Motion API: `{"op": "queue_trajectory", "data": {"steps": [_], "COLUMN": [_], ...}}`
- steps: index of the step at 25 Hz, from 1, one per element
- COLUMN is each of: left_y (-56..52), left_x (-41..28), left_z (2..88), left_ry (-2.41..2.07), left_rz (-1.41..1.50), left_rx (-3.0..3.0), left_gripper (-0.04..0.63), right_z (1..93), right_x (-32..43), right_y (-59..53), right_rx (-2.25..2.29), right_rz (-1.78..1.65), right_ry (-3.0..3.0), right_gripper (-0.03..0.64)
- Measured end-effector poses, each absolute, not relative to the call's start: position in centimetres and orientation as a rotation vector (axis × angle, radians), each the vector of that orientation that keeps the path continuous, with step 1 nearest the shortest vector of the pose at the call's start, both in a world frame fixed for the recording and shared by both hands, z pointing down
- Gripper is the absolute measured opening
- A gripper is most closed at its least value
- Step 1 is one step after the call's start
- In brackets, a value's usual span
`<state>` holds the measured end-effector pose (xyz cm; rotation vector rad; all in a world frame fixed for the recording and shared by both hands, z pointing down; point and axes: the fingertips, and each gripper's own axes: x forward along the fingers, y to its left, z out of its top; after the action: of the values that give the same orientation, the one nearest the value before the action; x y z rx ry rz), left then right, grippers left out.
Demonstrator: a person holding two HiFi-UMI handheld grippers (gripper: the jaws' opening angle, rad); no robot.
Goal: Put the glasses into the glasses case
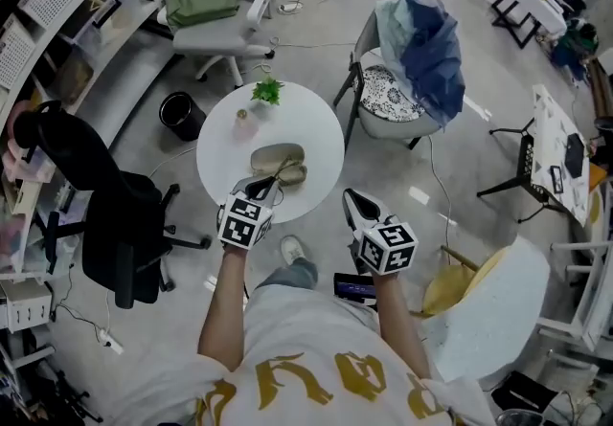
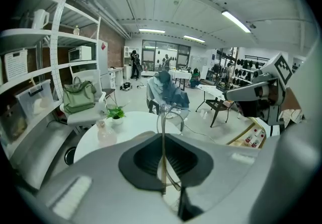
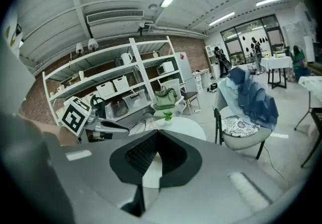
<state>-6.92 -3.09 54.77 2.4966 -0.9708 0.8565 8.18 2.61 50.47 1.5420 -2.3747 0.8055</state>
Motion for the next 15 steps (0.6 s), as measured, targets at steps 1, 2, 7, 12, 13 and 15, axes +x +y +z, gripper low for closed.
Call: {"op": "queue_trajectory", "data": {"steps": [1, 2, 7, 12, 13, 15], "left_y": [-4.0, -4.9, -6.9, -7.8, -8.0, -8.6], "left_x": [-7.0, -7.2, -7.7, -7.8, -7.8, -7.8], "left_z": [54.7, 54.7, 54.5, 54.8, 54.9, 55.1], "left_ry": [-0.982, -0.994, -1.000, -0.996, -0.998, -1.004], "left_rz": [0.861, 0.865, 0.859, 0.855, 0.854, 0.852], "left_rx": [2.508, 2.520, 2.514, 2.494, 2.491, 2.483], "left_gripper": [0.015, 0.015, 0.015, 0.015, 0.015, 0.015], "right_z": [50.7, 50.9, 50.7, 50.4, 50.5, 51.3], "right_x": [8.0, 7.9, 8.0, 8.4, 8.5, 8.3], "right_y": [1.8, 1.0, -1.8, -3.9, -4.3, -5.0], "right_rx": [1.532, 1.522, 1.519, 1.528, 1.523, 1.503], "right_rz": [0.786, 0.765, 0.757, 0.789, 0.793, 0.811], "right_ry": [-2.367, -2.357, -2.360, -2.377, -2.378, -2.378], "right_gripper": [0.028, 0.028, 0.028, 0.028, 0.028, 0.028]}}
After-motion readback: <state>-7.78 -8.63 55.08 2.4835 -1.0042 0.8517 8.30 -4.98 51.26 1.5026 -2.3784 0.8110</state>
